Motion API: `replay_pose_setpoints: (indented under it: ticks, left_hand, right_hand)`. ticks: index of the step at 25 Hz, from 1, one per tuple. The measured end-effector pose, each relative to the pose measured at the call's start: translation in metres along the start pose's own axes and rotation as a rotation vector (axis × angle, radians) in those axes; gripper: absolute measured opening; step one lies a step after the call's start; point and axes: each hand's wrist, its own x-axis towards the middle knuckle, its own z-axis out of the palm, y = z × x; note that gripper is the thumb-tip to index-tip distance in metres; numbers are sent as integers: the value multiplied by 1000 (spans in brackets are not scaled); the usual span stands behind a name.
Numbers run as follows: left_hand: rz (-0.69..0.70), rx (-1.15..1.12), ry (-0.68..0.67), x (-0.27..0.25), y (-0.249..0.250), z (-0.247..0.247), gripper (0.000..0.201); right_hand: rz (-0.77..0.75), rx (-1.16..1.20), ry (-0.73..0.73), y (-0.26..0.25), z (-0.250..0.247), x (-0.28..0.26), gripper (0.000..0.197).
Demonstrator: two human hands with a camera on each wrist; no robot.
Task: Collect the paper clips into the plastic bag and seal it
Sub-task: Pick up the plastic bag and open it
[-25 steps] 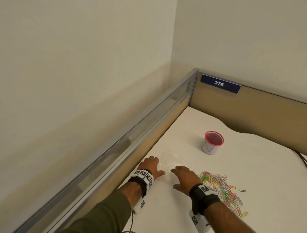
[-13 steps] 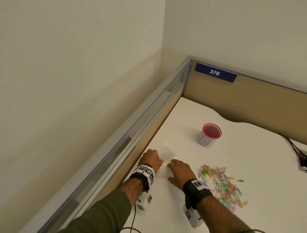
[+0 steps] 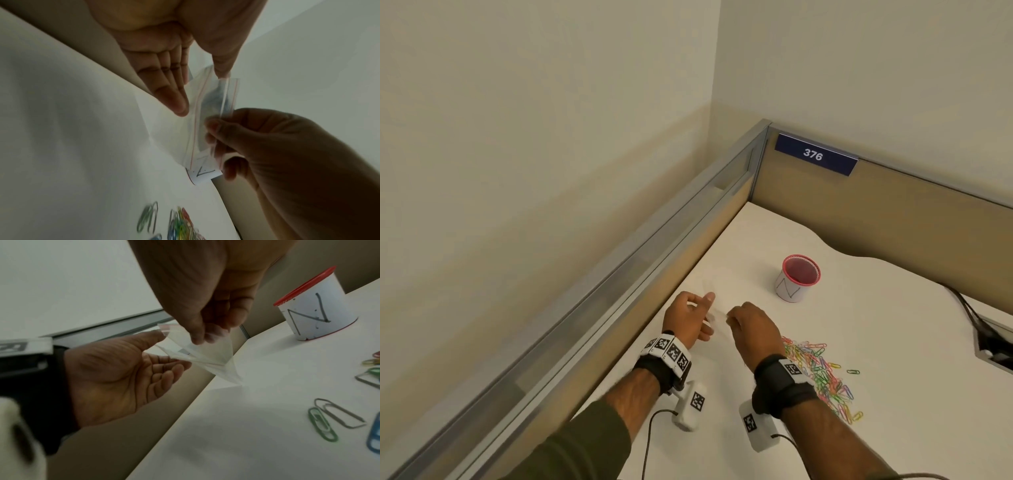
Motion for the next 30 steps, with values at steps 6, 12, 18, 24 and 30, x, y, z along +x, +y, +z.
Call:
replay_pose_setpoints:
  ticks: [6, 12, 18, 24, 30]
  left_hand:
    - [-97, -236, -30, -25, -16, 17, 33]
    - [-36, -192, -10, -26, -27, 20, 35]
    - [-99, -55, 174, 6, -62, -2, 32]
    - [-176, 7, 173, 27, -73, -23, 34]
    - [108, 300, 285, -15, -32, -19, 20]
  right_hand:
    - [-43, 58, -61, 10, -4, -11, 19]
    - [-47, 140, -115, 4, 4, -5, 22]
    - [-46, 152, -161, 13, 17, 7, 25]
    - [27, 197, -82, 45, 2, 3, 27]
    - [82, 253, -6, 63, -13, -12, 28]
